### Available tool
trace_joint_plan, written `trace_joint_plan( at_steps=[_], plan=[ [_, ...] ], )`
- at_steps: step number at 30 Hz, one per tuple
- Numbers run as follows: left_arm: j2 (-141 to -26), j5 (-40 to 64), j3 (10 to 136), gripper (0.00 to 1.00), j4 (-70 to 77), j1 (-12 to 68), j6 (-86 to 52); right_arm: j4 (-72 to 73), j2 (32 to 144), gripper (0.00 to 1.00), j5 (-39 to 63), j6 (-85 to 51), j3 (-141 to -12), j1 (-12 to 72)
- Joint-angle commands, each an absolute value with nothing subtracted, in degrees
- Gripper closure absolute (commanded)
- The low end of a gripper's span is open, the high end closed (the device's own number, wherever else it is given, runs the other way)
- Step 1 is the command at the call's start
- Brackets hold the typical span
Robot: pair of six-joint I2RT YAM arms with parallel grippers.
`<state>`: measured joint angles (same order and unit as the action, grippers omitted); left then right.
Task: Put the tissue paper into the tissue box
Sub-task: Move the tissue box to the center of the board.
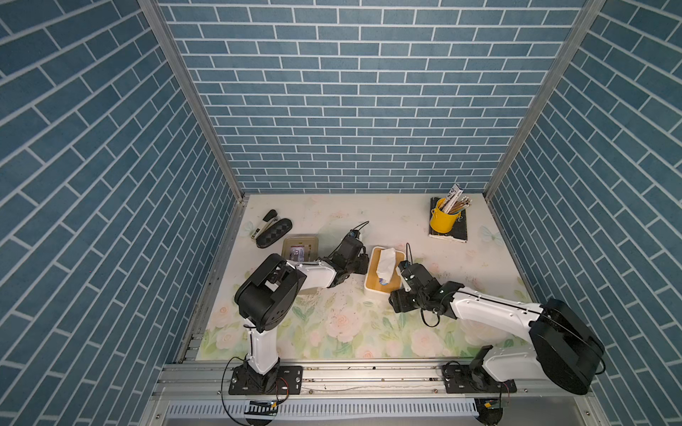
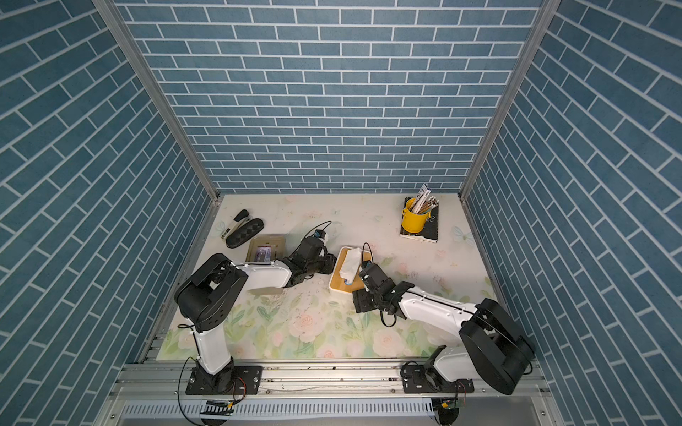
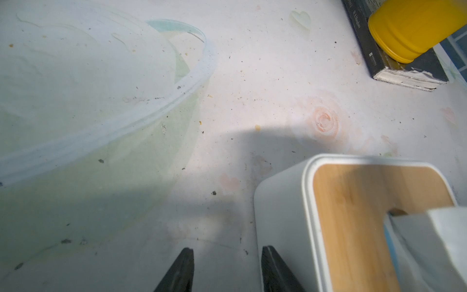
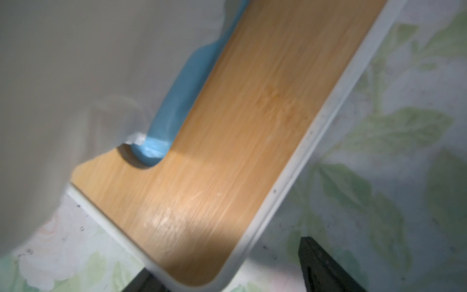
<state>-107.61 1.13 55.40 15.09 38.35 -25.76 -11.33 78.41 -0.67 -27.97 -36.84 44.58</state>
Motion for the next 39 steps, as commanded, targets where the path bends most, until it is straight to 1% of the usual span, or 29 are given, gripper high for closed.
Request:
trace_joint_plan(
  at_steps=[1, 8, 12, 14, 17, 20, 25, 29, 32, 35, 39],
  plan=[
    [-108.20, 0.91, 56.47, 0.51, 15.10, 39.29, -26.04, -8.36, 80.22, 0.22, -2.31, -24.60, -40.36, 42.09],
    [-109.32, 0.46, 59.33, 0.51, 14.38, 39.49, -25.40, -8.30, 84.82, 0.22, -2.28, -21.92, -44.78, 39.99],
    [-108.48, -1.23, 61.74, 0.51, 12.15, 39.37, -24.24, -10.09, 85.14, 0.23, -2.86, -20.75, -46.92, 39.11],
    [-106.69, -2.94, 63.01, 0.51, 10.43, 38.90, -23.24, -11.27, 84.00, 0.23, -1.57, -20.74, -48.36, 39.11],
    [-102.64, -6.26, 65.12, 0.51, 6.56, 37.60, -21.39, -13.63, 82.79, 0.22, 3.04, -20.83, -51.06, 39.45],
    [-96.71, -9.39, 65.13, 0.49, 3.18, 35.72, -19.99, -16.35, 82.67, 0.21, 3.98, -20.83, -55.26, 41.93],
    [-83.87, -13.53, 58.35, 0.47, -0.53, 30.13, -18.96, -15.99, 86.02, 0.21, 7.27, -21.26, -61.72, 46.18],
    [-71.64, -11.89, 49.29, 0.47, -1.96, 22.15, -19.55, -12.79, 92.49, 0.21, 9.11, -21.88, -66.63, 48.01],
    [-64.94, -10.45, 43.11, 0.47, -2.19, 16.97, -19.62, -11.07, 98.78, 0.22, 10.37, -21.97, -72.10, 49.32],
    [-62.25, -8.74, 38.24, 0.48, -1.44, 12.70, -19.54, -10.92, 105.47, 0.28, 11.64, -22.06, -79.16, 50.41],
    [-62.29, -4.05, 32.45, 0.50, 2.51, 6.75, -20.28, -12.13, 113.82, 0.31, 13.47, -21.97, -89.77, 51.61]
  ],
)
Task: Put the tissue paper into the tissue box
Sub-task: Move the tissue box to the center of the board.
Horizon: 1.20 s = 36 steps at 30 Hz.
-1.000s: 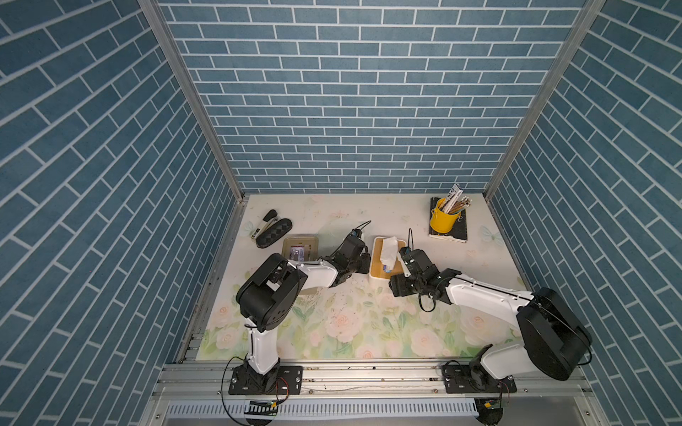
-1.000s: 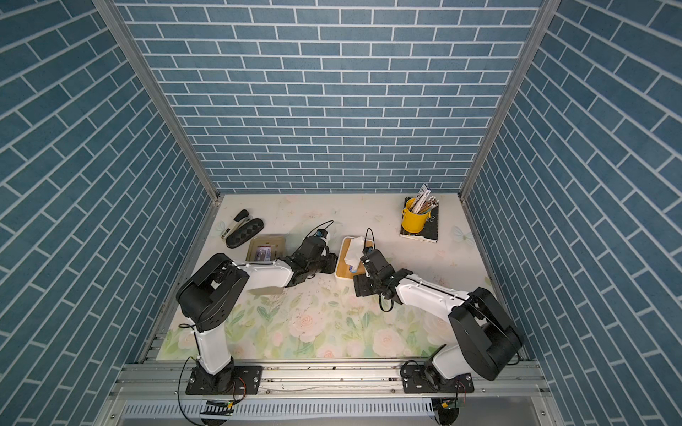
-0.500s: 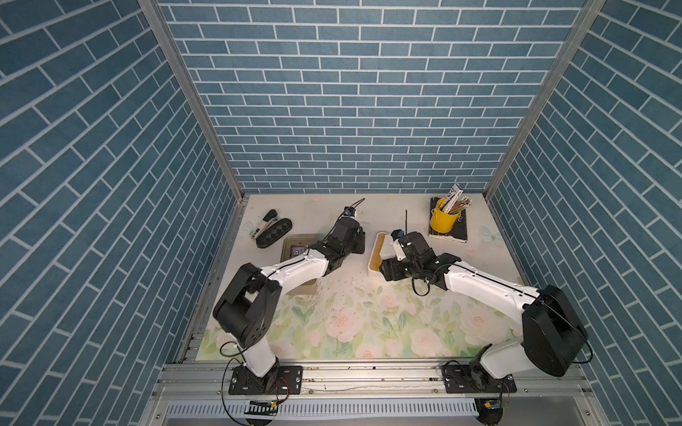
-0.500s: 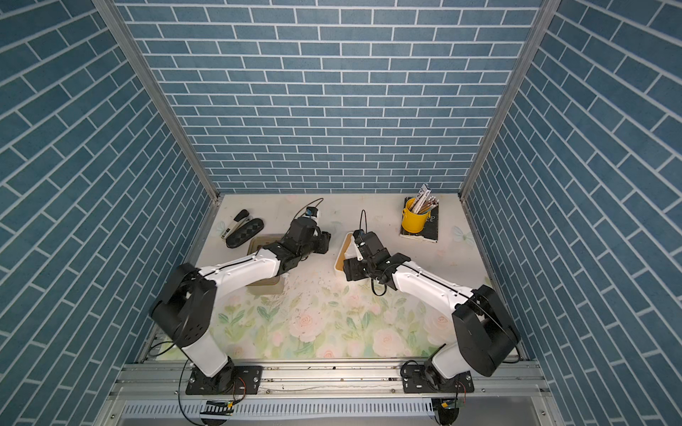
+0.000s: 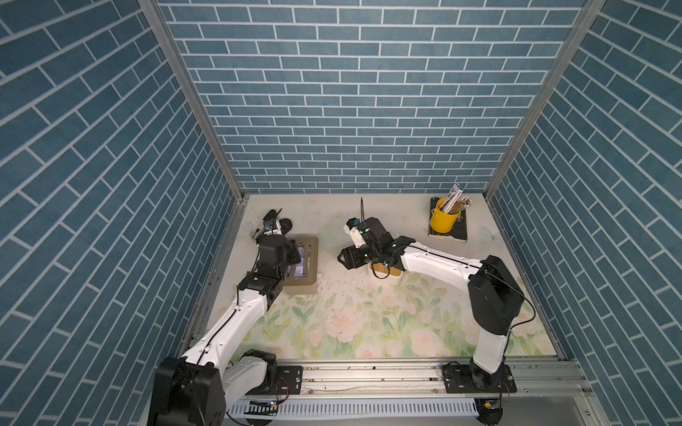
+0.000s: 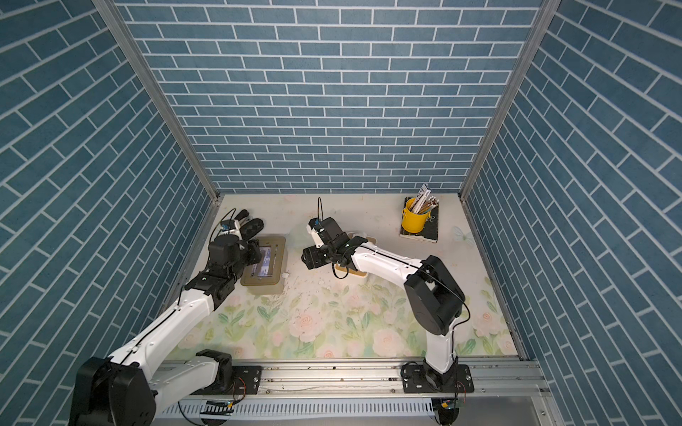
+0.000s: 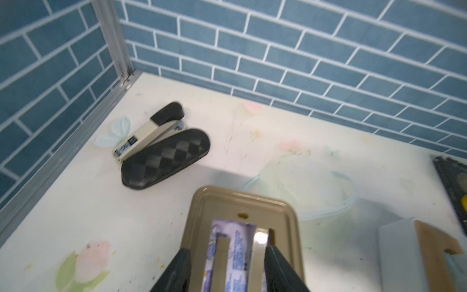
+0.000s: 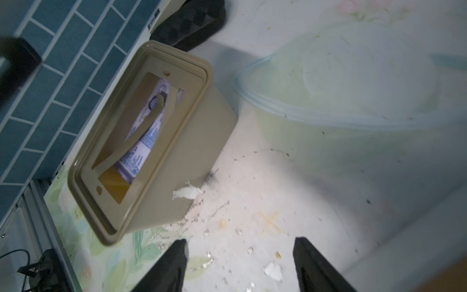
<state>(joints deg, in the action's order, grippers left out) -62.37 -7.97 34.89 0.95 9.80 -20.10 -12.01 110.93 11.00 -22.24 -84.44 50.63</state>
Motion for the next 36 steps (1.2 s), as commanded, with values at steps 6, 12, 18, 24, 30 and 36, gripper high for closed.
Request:
trace_joint_plan(
  at_steps=[6, 12, 18, 24, 30, 36],
  plan=[
    [-62.64, 3.41, 26.15, 0.54, 10.99, 1.41, -22.77, -13.17, 119.86, 0.33, 15.36, -22.65, -98.61, 52.62],
    [-63.57, 4.50, 24.97, 0.54, 13.02, 0.85, -23.07, -13.09, 123.32, 0.35, 16.78, -23.64, -102.29, 53.16],
    [-66.11, 7.37, 23.28, 0.54, 15.98, -0.52, -23.60, -14.86, 127.35, 0.42, 16.00, -23.65, -104.74, 53.78],
    [-69.39, 9.85, 22.94, 0.55, 18.18, -0.66, -23.70, -17.74, 129.68, 0.50, 13.98, -23.12, -106.45, 54.01],
    [-73.12, 12.07, 22.77, 0.55, 20.16, -0.79, -23.81, -18.43, 131.19, 0.58, 13.81, -23.07, -106.70, 54.04],
    [-76.50, 13.64, 22.69, 0.55, 22.09, -1.05, -24.22, -20.21, 131.49, 0.67, 12.31, -22.34, -106.59, 54.20]
  ],
)
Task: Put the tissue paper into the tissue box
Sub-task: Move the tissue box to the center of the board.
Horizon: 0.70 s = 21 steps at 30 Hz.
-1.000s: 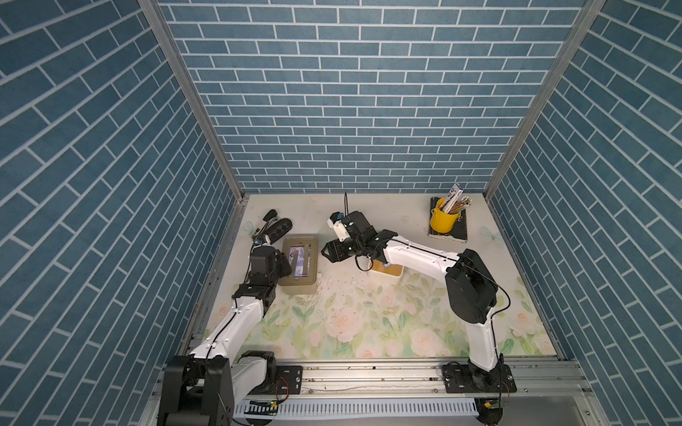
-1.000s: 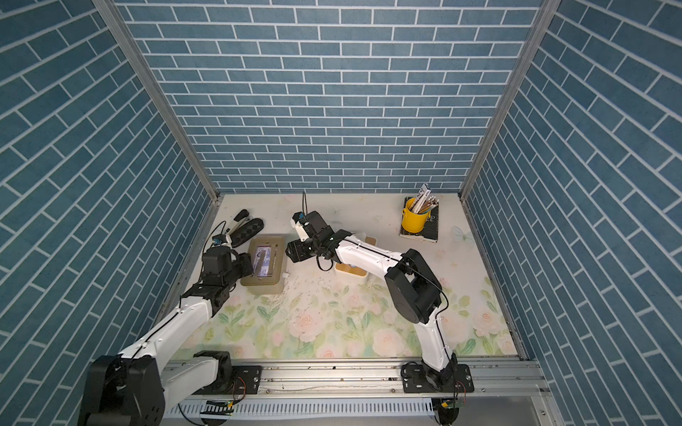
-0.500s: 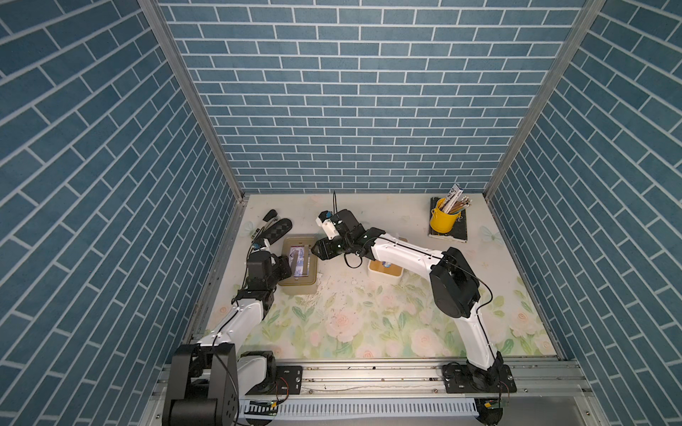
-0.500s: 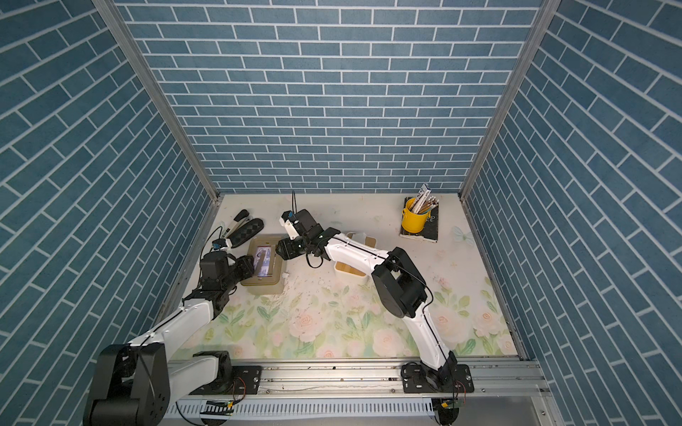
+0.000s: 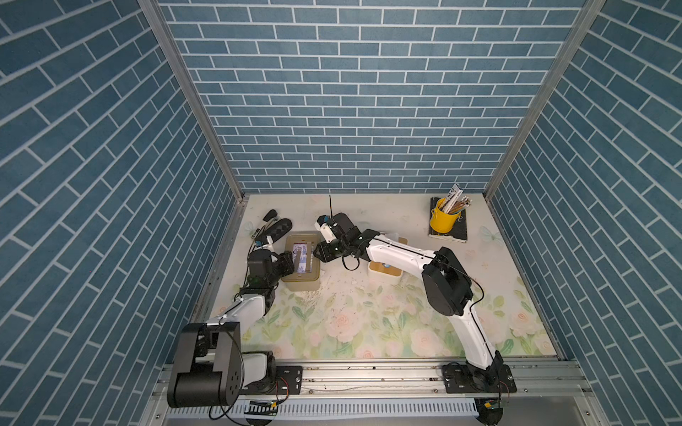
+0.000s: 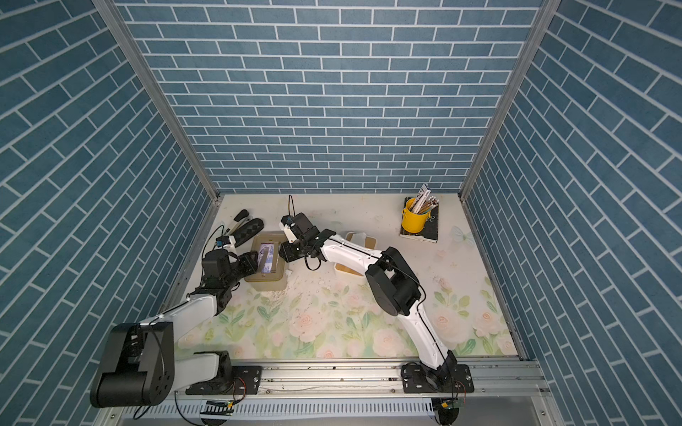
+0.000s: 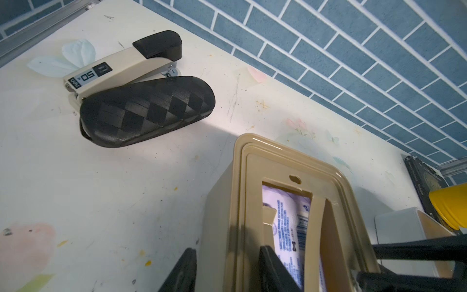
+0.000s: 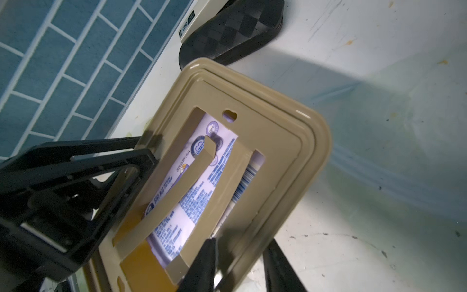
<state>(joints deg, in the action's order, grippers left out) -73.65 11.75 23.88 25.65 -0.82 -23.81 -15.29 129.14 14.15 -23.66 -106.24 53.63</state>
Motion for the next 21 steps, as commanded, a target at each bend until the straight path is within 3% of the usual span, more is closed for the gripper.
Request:
trace_joint_plan(
  at_steps=[1, 8, 21],
  plan=[
    [-77.16, 14.12, 22.89, 0.55, 22.21, -1.05, -24.15, -20.57, 131.57, 0.68, 11.94, -22.11, -106.44, 54.12],
    [-83.48, 20.53, 27.11, 0.53, 22.01, 1.68, -23.47, -22.39, 128.46, 0.69, 8.20, -20.49, -103.29, 53.27],
    [-94.00, 18.96, 39.00, 0.52, 21.20, 19.15, -25.48, -22.85, 117.29, 0.63, 3.18, -18.29, -90.58, 49.06]
  ],
)
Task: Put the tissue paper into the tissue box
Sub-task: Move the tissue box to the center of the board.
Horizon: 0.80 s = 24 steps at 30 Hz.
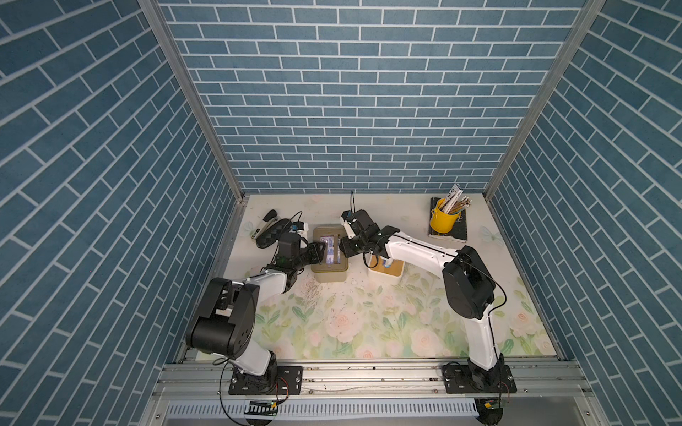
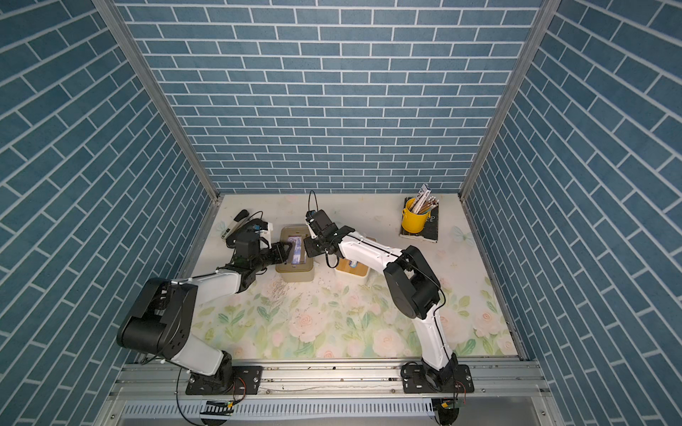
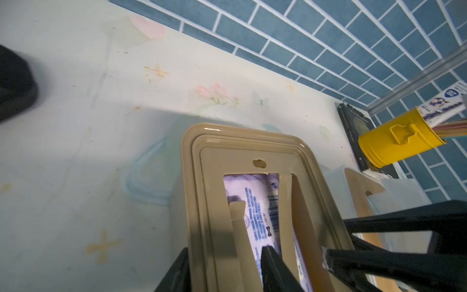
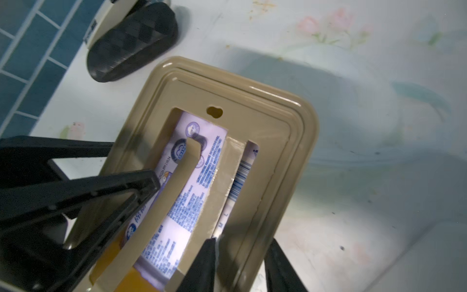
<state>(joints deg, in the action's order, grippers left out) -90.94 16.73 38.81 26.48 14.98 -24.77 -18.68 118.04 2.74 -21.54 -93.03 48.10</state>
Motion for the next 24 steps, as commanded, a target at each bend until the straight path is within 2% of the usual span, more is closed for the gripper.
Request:
trace_joint_plan(
  at_steps=[1, 8, 13, 24],
  plan=[
    [-94.13, 18.08, 39.41, 0.53, 21.22, 19.50, -25.37, -22.92, 116.54, 0.62, 2.88, -18.12, -89.99, 48.79],
    [-86.37, 9.82, 41.95, 0.53, 17.50, 18.57, -22.50, -25.78, 112.36, 0.50, -0.21, -16.32, -89.89, 47.84],
    [-80.03, 4.45, 43.52, 0.53, 14.87, 17.18, -20.89, -28.09, 111.19, 0.46, -1.80, -15.21, -92.04, 47.15],
    [-87.75, 9.25, 43.59, 0.53, 17.64, 16.13, -20.85, -29.71, 111.96, 0.41, -2.03, -14.99, -95.26, 47.11]
  ],
)
